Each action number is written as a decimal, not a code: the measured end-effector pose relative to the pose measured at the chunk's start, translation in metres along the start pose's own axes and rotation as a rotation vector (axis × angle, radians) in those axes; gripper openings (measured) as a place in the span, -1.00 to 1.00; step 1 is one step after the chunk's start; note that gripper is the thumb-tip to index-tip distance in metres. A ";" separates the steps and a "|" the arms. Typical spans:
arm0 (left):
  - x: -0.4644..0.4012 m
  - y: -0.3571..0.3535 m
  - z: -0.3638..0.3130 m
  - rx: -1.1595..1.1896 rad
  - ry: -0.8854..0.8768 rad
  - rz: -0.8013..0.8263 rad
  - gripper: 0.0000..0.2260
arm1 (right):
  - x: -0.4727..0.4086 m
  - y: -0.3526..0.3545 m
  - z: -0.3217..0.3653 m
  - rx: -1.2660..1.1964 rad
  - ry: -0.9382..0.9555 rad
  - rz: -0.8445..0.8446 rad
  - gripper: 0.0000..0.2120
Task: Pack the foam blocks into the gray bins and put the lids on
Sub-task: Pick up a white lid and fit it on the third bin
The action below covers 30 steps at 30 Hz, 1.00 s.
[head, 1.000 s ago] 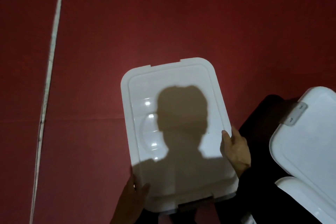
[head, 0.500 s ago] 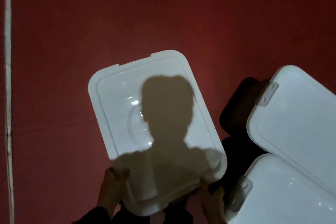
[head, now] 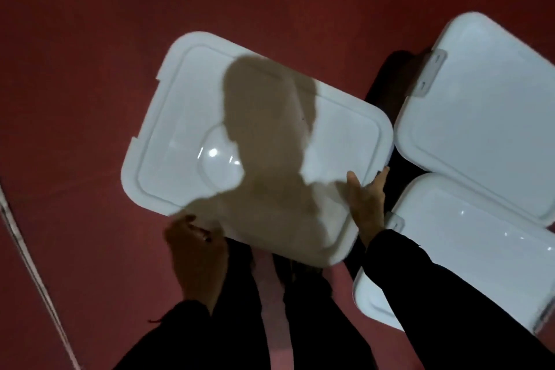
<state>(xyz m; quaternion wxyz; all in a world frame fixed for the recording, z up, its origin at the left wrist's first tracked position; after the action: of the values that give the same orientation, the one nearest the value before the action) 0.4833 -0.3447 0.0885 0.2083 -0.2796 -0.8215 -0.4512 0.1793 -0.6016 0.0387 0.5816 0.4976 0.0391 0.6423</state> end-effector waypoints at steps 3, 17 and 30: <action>-0.063 0.064 -0.039 -0.260 -0.277 -0.216 -0.62 | 0.001 0.001 -0.022 -0.039 0.041 -0.002 -0.24; -0.169 0.052 -0.045 -0.421 -0.265 0.232 -0.67 | -0.009 0.014 -0.060 -0.149 -0.070 -0.006 -0.65; -0.100 0.061 0.076 -0.174 0.104 0.267 -0.54 | -0.004 0.026 -0.036 -0.361 -0.060 -0.038 -0.83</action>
<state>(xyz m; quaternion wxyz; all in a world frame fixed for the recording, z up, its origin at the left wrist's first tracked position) 0.5916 -0.2804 0.0286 0.2836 -0.3797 -0.7229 -0.5028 0.1356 -0.5946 0.0347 0.6744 0.4034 -0.0847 0.6126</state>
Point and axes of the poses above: each hand's wrist, its own x-axis away from the middle knuckle, its own y-axis out of the back of the hand, z = x × y, the point moved 9 cm from there along -x, towards the middle knuckle
